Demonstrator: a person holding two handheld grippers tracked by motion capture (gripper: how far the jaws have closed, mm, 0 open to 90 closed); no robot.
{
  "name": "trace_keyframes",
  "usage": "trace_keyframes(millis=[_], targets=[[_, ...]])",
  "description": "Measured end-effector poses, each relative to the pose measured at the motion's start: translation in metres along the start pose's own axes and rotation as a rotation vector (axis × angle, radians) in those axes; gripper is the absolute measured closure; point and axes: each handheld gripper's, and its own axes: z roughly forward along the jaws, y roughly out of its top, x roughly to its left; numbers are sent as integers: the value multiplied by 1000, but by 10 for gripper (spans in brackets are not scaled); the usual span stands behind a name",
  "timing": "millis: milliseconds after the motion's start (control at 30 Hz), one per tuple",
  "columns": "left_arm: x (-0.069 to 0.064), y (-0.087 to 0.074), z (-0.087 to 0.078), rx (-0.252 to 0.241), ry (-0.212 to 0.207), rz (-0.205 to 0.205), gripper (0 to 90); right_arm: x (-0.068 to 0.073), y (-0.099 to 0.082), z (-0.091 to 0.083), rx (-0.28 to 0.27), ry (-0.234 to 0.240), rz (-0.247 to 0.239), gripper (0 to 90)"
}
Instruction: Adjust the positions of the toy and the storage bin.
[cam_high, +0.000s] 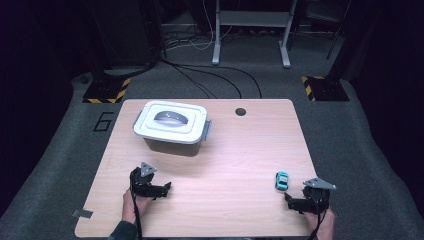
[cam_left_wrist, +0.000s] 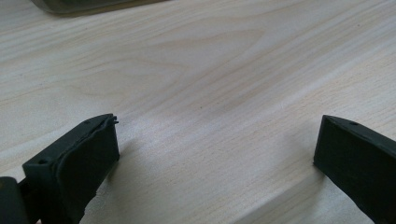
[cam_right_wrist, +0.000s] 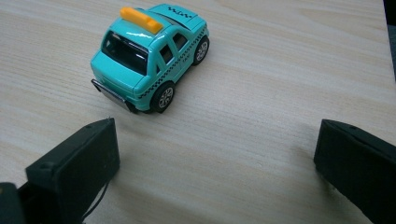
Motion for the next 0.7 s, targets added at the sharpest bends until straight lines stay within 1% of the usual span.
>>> trace_keyframes(millis=[100, 233, 267, 300, 367, 400, 467, 500, 533, 567, 633, 700], targets=[[0, 0, 0, 5, -1, 7, 0, 0, 0, 0, -1, 2, -1, 0], [0, 1, 1, -1, 2, 5, 0, 0, 0, 0, -1, 4, -3, 0], [1, 1, 0, 6, -3, 10, 0, 0, 0, 0, -1, 3, -3, 0], [1, 1, 1, -3, 1, 8, 0, 0, 0, 0, 0, 2, -3, 0], [0, 2, 0, 10, -1, 7, 0, 0, 0, 0, -2, 3, -2, 0], [1, 2, 1, 9, 1, 15, 1, 0, 0, 0, -1, 4, -2, 0], [2, 4, 1, 17, 1, 12, 1, 0, 0, 0, -1, 3, -3, 0], [2, 6, 0, 22, -8, 12, 1, 0, 0, 0, -1, 4, -3, 0], [2, 7, 0, 19, -8, 17, 2, 0, 0, 0, -1, 5, -4, 0], [2, 9, -2, 29, -18, 17, 2, 0, 0, 0, 1, 5, -4, 0], [2, 12, -4, 24, -26, 22, 2, 1, 0, 0, 0, 5, -4, 0], [1, 15, -7, 23, -24, 30, 2, 1, 0, 0, -2, 4, 1, 0]])
